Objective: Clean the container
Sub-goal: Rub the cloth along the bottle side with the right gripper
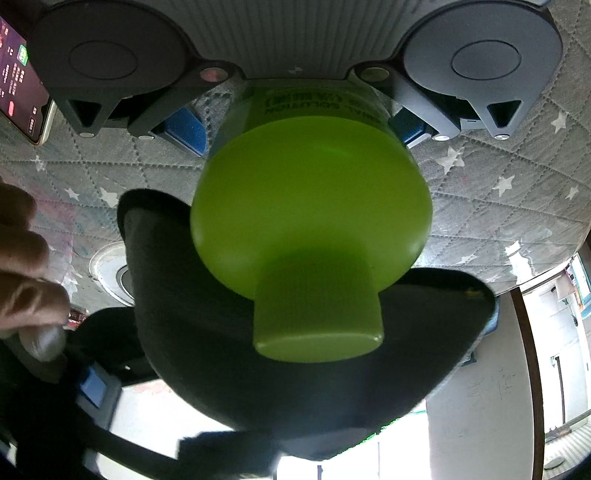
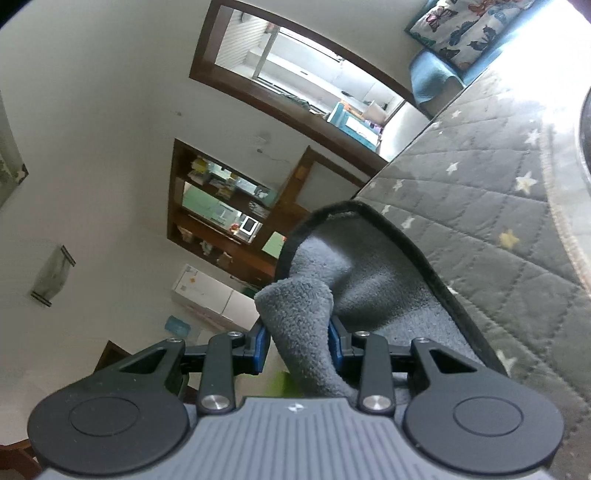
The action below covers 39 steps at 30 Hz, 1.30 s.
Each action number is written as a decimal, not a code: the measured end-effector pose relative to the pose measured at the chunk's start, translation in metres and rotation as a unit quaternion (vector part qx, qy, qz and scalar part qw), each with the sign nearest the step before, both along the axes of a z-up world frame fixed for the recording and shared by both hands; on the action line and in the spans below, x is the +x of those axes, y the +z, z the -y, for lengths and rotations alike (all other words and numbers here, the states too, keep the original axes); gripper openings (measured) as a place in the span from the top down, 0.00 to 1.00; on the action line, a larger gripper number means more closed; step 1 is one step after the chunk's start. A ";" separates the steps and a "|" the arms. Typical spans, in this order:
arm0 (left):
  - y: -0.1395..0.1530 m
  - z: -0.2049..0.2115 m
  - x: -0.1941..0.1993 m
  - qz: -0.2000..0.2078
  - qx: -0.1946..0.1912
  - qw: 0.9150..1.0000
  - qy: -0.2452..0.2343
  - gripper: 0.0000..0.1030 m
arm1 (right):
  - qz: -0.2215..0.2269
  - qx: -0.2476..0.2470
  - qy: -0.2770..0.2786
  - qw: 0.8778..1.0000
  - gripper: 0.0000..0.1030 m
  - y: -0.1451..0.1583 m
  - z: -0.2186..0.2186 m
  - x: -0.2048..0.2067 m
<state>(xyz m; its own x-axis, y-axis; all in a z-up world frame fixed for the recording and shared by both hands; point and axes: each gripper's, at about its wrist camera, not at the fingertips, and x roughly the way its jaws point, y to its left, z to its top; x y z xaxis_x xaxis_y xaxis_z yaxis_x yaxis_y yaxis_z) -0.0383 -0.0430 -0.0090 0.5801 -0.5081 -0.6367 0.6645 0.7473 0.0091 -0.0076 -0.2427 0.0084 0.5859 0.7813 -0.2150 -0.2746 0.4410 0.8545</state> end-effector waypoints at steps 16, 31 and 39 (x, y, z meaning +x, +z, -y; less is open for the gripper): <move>0.000 0.001 0.000 0.000 0.000 1.000 0.000 0.00 | -0.046 -0.003 -0.017 0.999 0.68 -0.025 0.007 0.002; 0.000 0.000 0.002 0.000 0.000 1.000 0.000 0.00 | -0.062 0.008 -0.027 0.998 0.68 -0.038 0.015 -0.004; -0.002 0.000 0.004 0.000 0.000 1.000 0.000 0.00 | -0.010 0.027 -0.008 1.000 0.67 -0.012 0.007 -0.010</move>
<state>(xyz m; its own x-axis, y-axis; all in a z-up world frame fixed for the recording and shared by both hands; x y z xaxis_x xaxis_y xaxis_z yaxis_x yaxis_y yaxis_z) -0.0348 -0.0429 -0.0105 0.5800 -0.5082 -0.6367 0.6646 0.7471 0.0091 -0.0181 -0.2499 -0.0034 0.5941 0.7829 -0.1848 -0.2499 0.3979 0.8827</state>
